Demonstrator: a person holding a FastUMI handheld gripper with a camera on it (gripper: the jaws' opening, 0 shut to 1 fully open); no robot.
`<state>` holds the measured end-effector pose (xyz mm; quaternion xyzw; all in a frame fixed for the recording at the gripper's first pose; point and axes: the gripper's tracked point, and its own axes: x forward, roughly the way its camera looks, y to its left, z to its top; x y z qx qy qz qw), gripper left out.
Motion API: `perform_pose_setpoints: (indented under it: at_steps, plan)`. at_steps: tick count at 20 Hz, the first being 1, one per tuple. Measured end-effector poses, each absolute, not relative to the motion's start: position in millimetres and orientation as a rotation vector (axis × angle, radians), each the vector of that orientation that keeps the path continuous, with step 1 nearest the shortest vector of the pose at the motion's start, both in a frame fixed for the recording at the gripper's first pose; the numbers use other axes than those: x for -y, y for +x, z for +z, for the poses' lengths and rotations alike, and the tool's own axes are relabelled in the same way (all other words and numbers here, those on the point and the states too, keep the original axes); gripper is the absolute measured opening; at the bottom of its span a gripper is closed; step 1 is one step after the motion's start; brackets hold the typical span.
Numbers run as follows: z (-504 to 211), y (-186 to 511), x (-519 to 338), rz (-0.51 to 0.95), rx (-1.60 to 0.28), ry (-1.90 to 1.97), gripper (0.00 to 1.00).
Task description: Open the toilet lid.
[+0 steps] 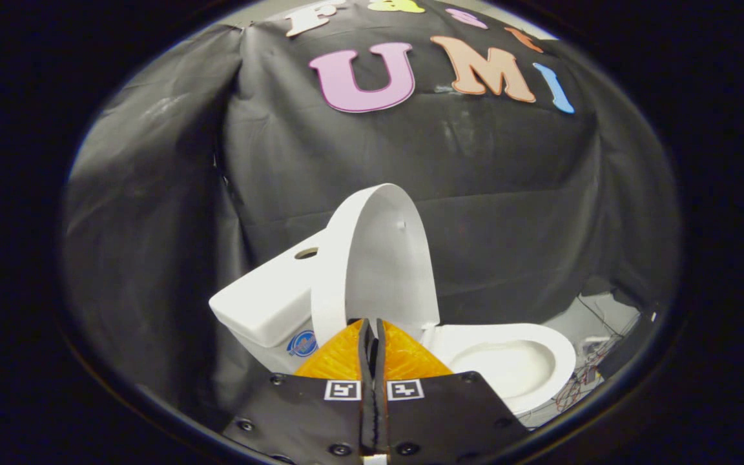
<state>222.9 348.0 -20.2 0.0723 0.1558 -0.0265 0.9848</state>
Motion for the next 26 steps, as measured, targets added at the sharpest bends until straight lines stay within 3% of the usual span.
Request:
perform_pose_setpoints:
  at_steps: [9, 12, 16, 23, 26]
  plan:
    - [-19, 238, -361, -0.029, -0.265, 0.092, 0.02]
    - [-18, 242, -376, 0.032, -0.259, 0.12, 0.13]
    - [-17, 249, -380, 0.043, -0.238, 0.13, 0.13]
    - [-21, 254, -378, 0.069, -0.233, 0.174, 0.24]
    - [-24, 255, -363, 0.044, -0.222, 0.158, 0.41]
